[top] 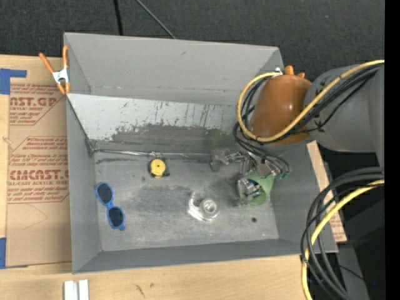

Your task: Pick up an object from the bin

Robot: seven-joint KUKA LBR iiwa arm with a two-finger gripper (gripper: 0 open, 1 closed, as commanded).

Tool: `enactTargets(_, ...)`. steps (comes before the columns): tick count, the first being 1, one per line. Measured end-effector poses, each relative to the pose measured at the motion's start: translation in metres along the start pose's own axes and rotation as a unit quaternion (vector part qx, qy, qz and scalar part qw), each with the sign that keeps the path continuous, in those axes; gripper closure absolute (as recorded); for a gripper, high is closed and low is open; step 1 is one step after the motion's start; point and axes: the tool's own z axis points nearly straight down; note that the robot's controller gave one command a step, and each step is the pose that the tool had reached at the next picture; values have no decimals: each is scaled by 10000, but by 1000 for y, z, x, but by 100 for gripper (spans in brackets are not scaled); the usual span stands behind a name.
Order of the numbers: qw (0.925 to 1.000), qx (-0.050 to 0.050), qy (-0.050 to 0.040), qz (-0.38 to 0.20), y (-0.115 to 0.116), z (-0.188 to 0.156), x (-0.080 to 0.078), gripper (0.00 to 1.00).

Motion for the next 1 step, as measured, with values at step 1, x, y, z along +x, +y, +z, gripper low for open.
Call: enactTargets(1, 10000, -3, 11, 17, -1, 0, 1, 100)
